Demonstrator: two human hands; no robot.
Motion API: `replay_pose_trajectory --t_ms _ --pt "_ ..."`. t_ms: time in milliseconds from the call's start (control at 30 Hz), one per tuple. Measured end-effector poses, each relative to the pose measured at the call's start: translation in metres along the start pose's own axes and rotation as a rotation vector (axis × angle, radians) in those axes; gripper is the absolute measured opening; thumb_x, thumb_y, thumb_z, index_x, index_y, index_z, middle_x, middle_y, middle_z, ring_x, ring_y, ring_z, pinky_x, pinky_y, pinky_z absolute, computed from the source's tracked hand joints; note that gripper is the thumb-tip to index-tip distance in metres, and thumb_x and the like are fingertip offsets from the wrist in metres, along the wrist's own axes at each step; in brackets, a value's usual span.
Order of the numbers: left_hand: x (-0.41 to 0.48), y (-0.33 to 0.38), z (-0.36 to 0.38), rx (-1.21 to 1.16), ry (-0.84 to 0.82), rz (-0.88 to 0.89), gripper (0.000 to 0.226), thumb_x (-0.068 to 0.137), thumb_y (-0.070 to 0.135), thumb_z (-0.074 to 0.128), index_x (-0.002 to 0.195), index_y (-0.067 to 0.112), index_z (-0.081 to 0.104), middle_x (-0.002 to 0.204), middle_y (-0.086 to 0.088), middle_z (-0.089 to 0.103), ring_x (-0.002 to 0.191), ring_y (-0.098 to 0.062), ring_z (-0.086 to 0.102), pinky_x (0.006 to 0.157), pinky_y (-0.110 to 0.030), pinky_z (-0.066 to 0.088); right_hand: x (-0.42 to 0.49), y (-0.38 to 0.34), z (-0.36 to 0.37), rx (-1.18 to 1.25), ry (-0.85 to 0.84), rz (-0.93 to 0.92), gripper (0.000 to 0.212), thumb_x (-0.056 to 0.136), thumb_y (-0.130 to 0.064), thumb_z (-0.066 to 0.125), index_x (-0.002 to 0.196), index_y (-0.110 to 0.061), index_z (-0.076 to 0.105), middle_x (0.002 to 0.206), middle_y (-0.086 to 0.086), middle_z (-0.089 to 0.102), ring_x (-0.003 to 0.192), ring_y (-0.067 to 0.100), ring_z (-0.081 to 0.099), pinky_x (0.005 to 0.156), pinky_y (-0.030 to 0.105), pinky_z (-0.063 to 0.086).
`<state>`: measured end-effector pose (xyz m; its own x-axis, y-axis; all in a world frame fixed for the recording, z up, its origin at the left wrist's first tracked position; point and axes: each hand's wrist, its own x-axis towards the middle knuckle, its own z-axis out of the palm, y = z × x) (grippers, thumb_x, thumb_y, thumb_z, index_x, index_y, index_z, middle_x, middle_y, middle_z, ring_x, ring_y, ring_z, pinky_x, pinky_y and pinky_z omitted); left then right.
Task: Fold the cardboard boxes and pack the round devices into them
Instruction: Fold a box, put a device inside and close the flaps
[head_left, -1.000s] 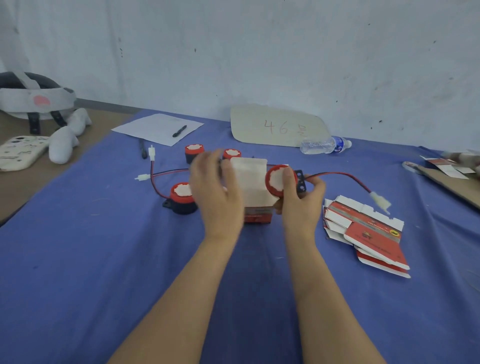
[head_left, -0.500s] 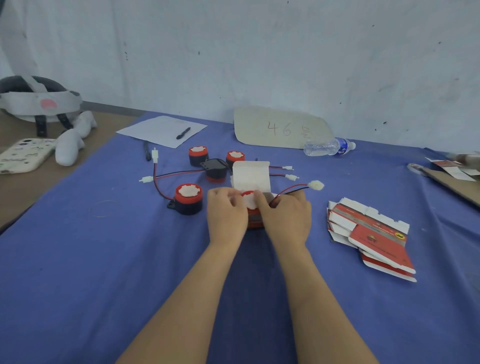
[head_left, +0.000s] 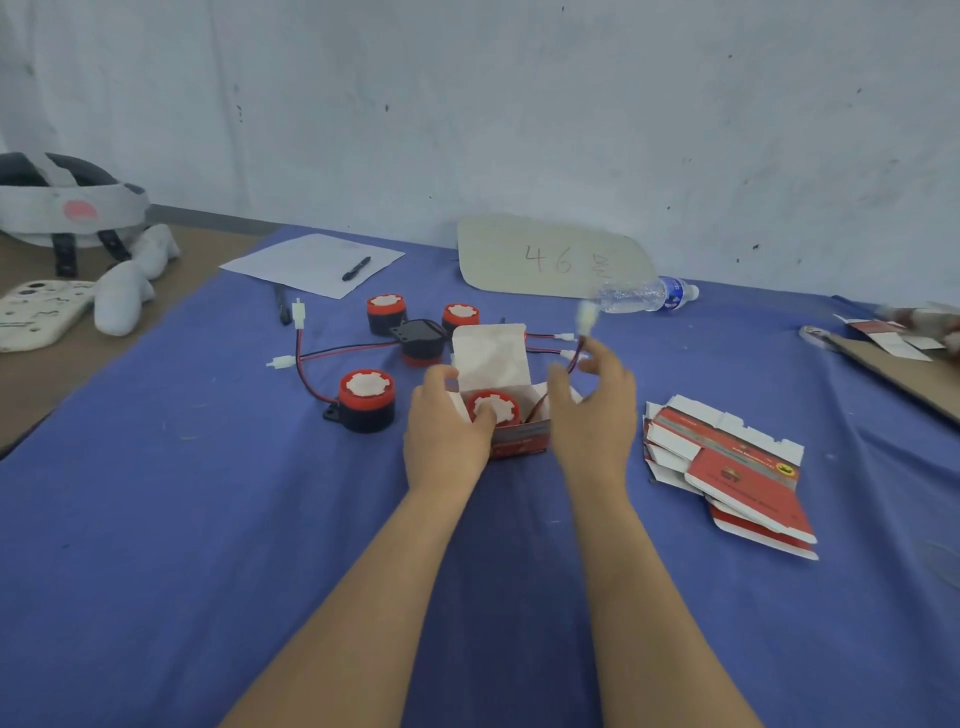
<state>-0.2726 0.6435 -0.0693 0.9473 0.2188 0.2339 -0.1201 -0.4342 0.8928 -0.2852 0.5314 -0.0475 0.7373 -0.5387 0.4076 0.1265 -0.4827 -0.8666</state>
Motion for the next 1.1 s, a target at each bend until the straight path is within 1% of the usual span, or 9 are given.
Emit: replay_pose_trajectory --t_ms 133,233,433,533,633,733,833,967,1100 --pt "0.0 0.001 0.001 -0.054 0.01 -0.027 0.087 0.084 0.023 0.071 0.149 0.024 0.014 0.133 -0.006 0.051 0.118 -0.024 0.054 0.094 -0.043 0.05 0.005 0.003 -0.004 0.035 0.035 -0.046 0.015 0.095 -0.025 0.056 0.096 -0.015 0.066 0.093 -0.001 0.053 0.077 0.011 0.05 0.07 0.02 0.036" --pt "0.0 0.0 0.001 -0.281 0.055 -0.156 0.097 0.083 0.02 0.072 0.152 0.024 0.003 0.144 -0.005 0.042 0.125 -0.023 0.049 0.092 -0.033 0.048 0.007 0.006 -0.004 -0.044 0.011 -0.042 0.02 0.096 -0.023 0.053 0.088 -0.01 0.066 0.087 0.005 0.064 0.079 0.017 0.058 0.06 0.016 0.033" --pt "-0.001 -0.005 0.009 -0.194 -0.083 -0.127 0.049 0.081 0.035 0.072 0.114 0.022 0.038 0.096 0.013 0.054 0.095 -0.015 0.055 0.056 -0.013 0.037 0.004 0.002 -0.004 0.085 -0.069 -0.006 0.018 0.091 -0.015 0.061 0.075 -0.024 0.059 0.072 -0.004 0.066 0.069 0.007 0.064 0.058 0.011 0.045" --pt "-0.003 -0.006 0.012 -0.119 -0.139 -0.049 0.052 0.082 0.039 0.071 0.121 0.018 0.044 0.108 0.008 0.06 0.092 -0.011 0.055 0.056 -0.012 0.037 0.003 0.003 0.0 0.067 -0.124 0.03 0.005 0.089 -0.018 0.063 0.084 -0.016 0.063 0.071 -0.006 0.067 0.072 0.01 0.066 0.057 0.011 0.047" --pt "-0.002 -0.007 0.012 -0.123 -0.128 -0.047 0.043 0.083 0.036 0.071 0.116 0.019 0.049 0.11 0.004 0.063 0.091 -0.011 0.057 0.056 -0.013 0.037 0.005 0.003 -0.001 0.279 -0.191 0.183 0.018 0.091 -0.024 0.061 0.077 -0.012 0.066 0.077 0.007 0.073 0.077 0.022 0.071 0.069 0.028 0.057" --pt "-0.001 -0.007 0.012 -0.119 -0.097 -0.042 0.043 0.083 0.034 0.071 0.116 0.017 0.049 0.115 0.001 0.06 0.098 -0.014 0.058 0.061 -0.014 0.04 0.007 0.002 -0.005 0.494 -0.179 0.338 0.032 0.096 -0.027 0.054 0.07 -0.011 0.064 0.066 0.007 0.072 0.061 0.017 0.07 0.055 0.022 0.055" --pt "0.0 -0.005 0.01 -0.108 -0.065 -0.045 0.057 0.083 0.033 0.072 0.13 0.014 0.046 0.129 -0.005 0.05 0.11 -0.018 0.055 0.076 -0.022 0.046 0.01 0.008 -0.007 0.393 -0.078 0.392 0.029 0.096 -0.03 0.054 0.082 -0.005 0.06 0.056 -0.001 0.068 0.048 0.009 0.061 0.048 0.02 0.048" --pt "-0.003 -0.003 0.009 -0.152 -0.056 -0.087 0.084 0.082 0.033 0.074 0.147 0.015 0.023 0.145 -0.002 0.041 0.128 -0.019 0.045 0.083 -0.019 0.038 0.013 0.012 -0.011 0.183 0.011 0.321 0.025 0.09 -0.029 0.061 0.1 -0.009 0.048 0.084 0.009 0.066 0.067 0.017 0.057 0.055 0.024 0.04" --pt "-0.005 -0.003 0.008 -0.18 -0.036 -0.099 0.088 0.083 0.028 0.073 0.15 0.018 0.016 0.133 -0.003 0.055 0.112 -0.019 0.057 0.076 -0.022 0.043 0.011 0.013 -0.013 -0.143 -0.017 0.098 0.018 0.095 -0.028 0.055 0.092 -0.01 0.052 0.081 0.002 0.054 0.069 0.019 0.049 0.06 0.027 0.033"
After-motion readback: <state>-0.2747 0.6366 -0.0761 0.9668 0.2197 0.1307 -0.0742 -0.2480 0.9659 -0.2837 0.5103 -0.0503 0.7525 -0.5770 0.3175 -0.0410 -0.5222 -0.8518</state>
